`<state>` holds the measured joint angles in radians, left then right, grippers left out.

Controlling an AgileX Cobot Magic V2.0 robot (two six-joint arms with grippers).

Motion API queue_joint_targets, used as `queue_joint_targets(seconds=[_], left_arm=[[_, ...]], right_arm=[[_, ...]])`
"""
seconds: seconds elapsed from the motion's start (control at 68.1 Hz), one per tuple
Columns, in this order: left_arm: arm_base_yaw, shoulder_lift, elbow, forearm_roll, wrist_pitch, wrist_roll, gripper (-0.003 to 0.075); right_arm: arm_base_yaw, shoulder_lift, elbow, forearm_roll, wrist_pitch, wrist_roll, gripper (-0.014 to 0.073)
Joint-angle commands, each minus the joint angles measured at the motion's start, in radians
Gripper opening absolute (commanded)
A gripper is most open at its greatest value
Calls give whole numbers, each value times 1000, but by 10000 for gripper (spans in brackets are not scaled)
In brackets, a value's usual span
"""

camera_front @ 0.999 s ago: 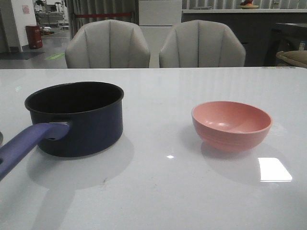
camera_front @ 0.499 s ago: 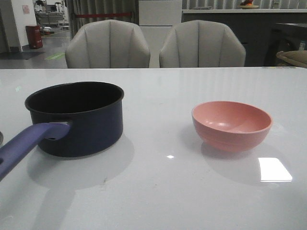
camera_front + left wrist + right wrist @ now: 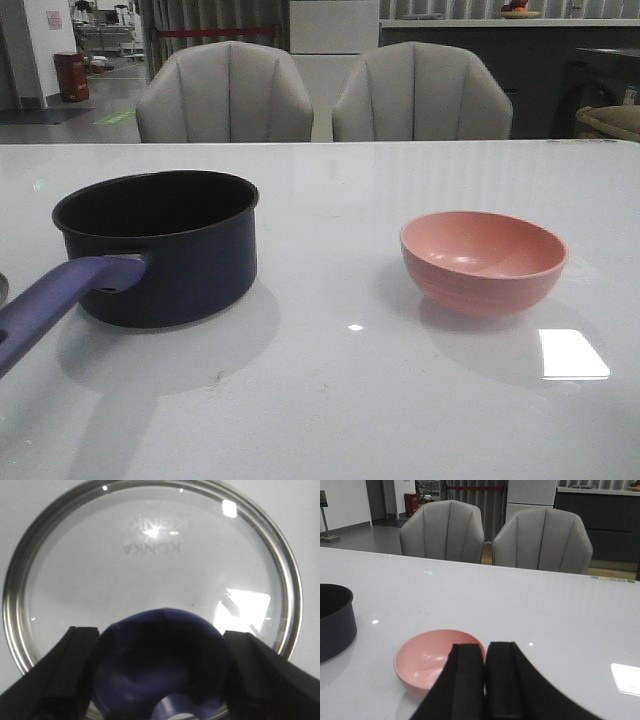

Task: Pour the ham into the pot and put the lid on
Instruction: 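Grasp the purple knob of the glass lid with the left gripper and lift, then carry the glass lid over the saucepan and lower it onto the rim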

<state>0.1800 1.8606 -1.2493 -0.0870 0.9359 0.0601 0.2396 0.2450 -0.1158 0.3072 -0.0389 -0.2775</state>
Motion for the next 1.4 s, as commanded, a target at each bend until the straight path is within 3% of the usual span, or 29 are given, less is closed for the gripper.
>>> queue_joint_targets(seconds=[0.0,0.558,0.793,1.381], left_arm=[[0,-44,-24,-13,1,-1,239],[0,-113,-149,-7,77,1,226],[-27,-164,-281,-7,193,38,225],[-466,-90,-460,-6,224,43,226]], right_arm=[[-1,4,-29,2,-73,-5,153],[-1,4,-29,2,-72,-5,153],[-1,4,-29,2,-72,-5,153],[-1,4,-29,2,-72,-5,153]])
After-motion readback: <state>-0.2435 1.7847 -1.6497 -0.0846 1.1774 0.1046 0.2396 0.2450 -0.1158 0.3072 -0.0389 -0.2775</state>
